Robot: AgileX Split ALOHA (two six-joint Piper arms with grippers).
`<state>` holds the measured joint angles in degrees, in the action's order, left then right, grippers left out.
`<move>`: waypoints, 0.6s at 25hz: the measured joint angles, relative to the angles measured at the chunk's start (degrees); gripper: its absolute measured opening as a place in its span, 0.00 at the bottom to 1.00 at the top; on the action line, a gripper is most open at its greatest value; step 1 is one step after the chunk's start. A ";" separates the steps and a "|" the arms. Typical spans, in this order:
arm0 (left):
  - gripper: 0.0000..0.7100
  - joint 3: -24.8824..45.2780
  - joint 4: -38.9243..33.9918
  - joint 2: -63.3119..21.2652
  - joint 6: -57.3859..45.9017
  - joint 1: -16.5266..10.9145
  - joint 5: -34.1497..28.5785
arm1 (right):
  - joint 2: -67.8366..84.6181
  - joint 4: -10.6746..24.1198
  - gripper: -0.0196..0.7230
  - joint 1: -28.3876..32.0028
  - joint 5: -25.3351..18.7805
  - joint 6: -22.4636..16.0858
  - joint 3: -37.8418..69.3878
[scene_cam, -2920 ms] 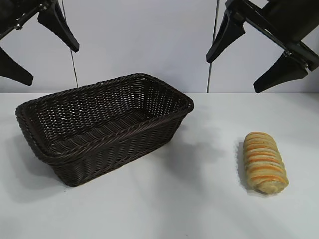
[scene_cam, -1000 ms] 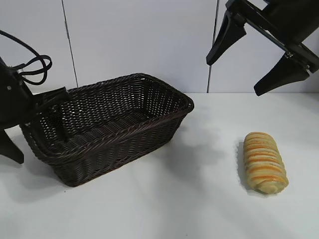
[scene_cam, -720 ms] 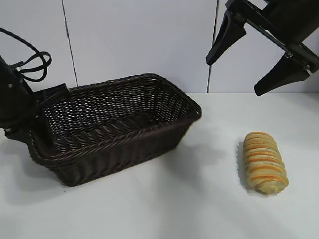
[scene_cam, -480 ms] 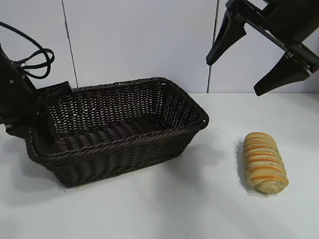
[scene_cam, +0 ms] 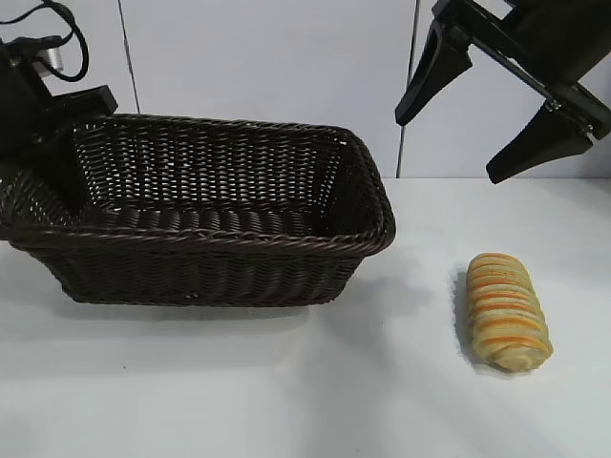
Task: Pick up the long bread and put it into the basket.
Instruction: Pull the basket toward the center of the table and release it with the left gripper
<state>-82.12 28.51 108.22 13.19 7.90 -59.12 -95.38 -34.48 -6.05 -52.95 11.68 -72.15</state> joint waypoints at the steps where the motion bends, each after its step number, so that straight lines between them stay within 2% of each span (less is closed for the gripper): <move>1: 0.14 0.00 0.65 0.51 0.31 0.00 0.00 | 0.00 0.00 0.96 0.00 0.00 0.00 0.00; 5: 0.14 0.00 1.15 3.78 1.11 0.85 0.59 | 0.00 0.00 0.96 0.00 0.00 0.00 0.00; 10: 0.14 0.00 1.38 7.51 1.78 3.21 2.67 | 0.00 0.00 0.96 0.00 0.00 0.00 0.00; 15: 0.14 0.00 1.54 9.47 1.58 3.38 4.99 | 0.00 0.08 0.96 0.00 0.00 0.11 0.00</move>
<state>-82.12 30.05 117.69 14.77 11.28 -54.14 -95.38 -34.40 -6.05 -52.95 11.78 -72.15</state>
